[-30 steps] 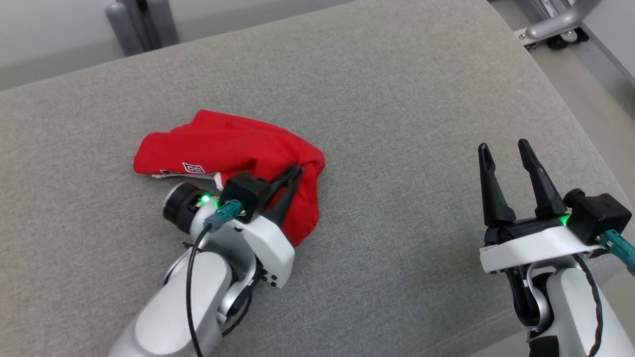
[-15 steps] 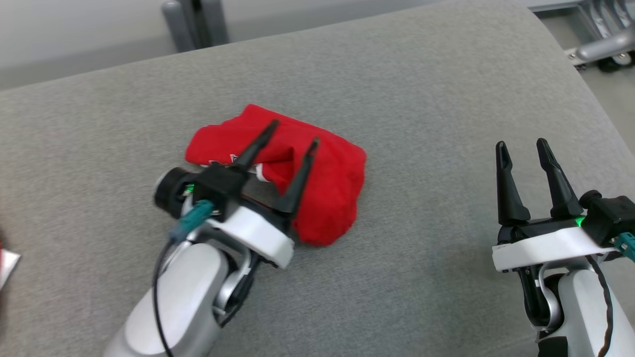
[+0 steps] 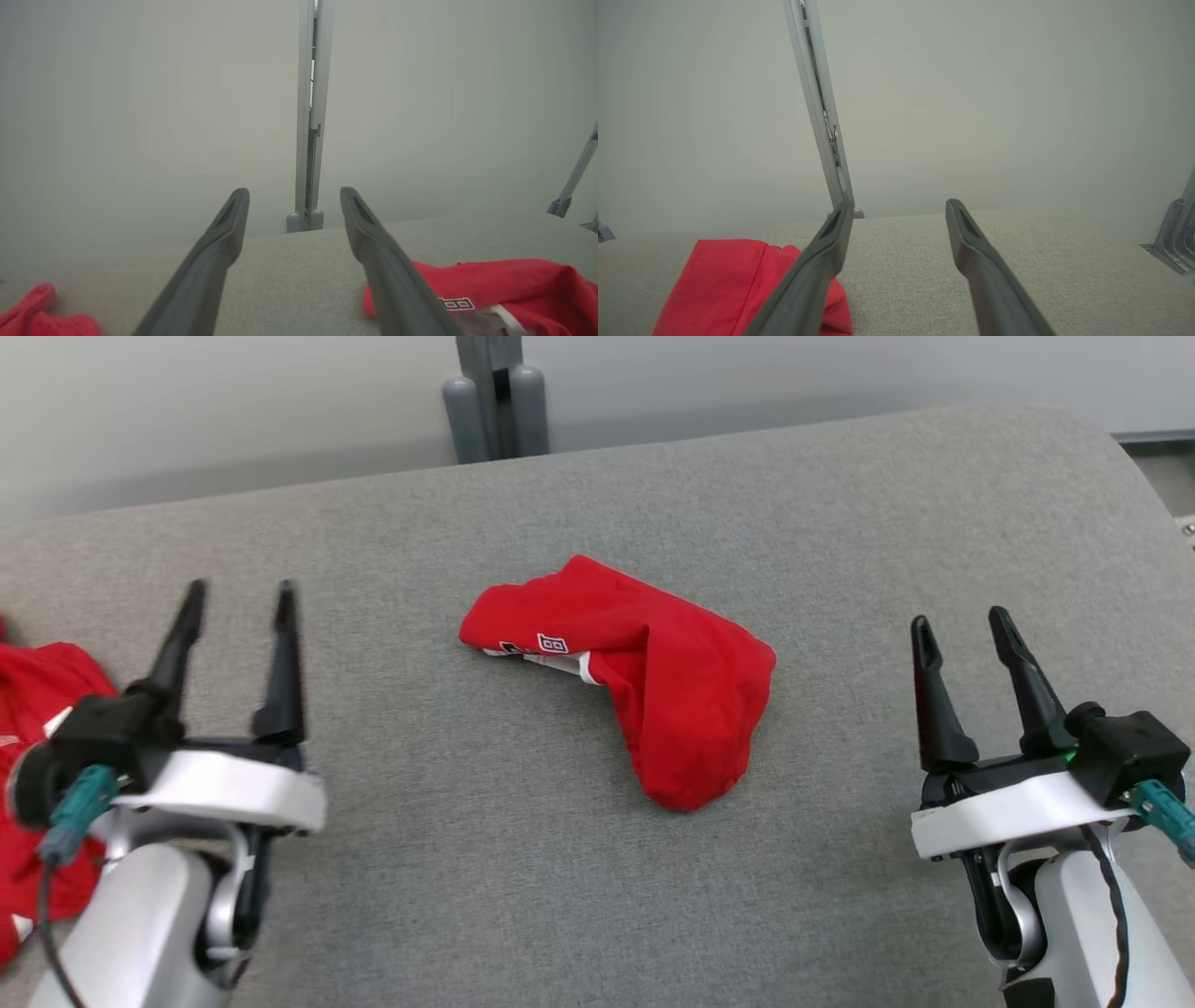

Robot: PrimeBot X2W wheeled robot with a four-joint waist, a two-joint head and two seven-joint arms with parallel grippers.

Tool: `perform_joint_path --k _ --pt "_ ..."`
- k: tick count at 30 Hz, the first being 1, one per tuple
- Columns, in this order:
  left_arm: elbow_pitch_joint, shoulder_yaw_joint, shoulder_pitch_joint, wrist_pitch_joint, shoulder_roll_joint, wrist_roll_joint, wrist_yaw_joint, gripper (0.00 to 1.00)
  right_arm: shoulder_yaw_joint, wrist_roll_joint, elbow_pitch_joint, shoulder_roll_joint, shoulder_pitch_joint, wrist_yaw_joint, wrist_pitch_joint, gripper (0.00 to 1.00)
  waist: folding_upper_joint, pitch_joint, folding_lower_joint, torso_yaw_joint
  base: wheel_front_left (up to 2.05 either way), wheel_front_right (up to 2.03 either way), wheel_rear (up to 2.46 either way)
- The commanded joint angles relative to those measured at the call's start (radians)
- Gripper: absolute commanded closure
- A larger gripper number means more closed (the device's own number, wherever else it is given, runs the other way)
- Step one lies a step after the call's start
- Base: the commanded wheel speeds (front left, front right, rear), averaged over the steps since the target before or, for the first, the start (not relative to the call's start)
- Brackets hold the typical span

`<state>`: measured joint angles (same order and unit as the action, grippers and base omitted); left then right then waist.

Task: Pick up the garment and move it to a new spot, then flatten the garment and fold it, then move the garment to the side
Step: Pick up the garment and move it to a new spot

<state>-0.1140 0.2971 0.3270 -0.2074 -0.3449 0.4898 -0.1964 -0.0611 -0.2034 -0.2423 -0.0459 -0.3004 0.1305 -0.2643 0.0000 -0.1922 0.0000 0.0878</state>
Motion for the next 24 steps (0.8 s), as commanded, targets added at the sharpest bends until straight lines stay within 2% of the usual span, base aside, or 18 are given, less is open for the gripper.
perform_joint_path --k 1,9,24 --pt "0.001 -0.008 -0.017 -0.005 -0.013 0.000 -0.009 0.00 0.001 0.009 -0.002 -0.007 0.009 0.000 -0.001 0.00 0.0000 0.010 0.0000 -0.009 0.00 0.00 0.00" --pt "0.026 -0.051 -0.129 0.004 -0.067 0.009 -0.050 0.00 0.007 0.022 0.003 -0.007 0.036 0.000 0.015 0.00 0.0000 0.050 0.0000 -0.023 0.00 0.00 0.00" --pt "0.084 -0.038 -0.255 0.044 -0.076 0.023 -0.087 0.00 0.030 0.012 0.032 -0.007 0.131 0.000 0.049 0.00 0.0000 0.111 0.0000 -0.010 0.00 0.00 0.00"
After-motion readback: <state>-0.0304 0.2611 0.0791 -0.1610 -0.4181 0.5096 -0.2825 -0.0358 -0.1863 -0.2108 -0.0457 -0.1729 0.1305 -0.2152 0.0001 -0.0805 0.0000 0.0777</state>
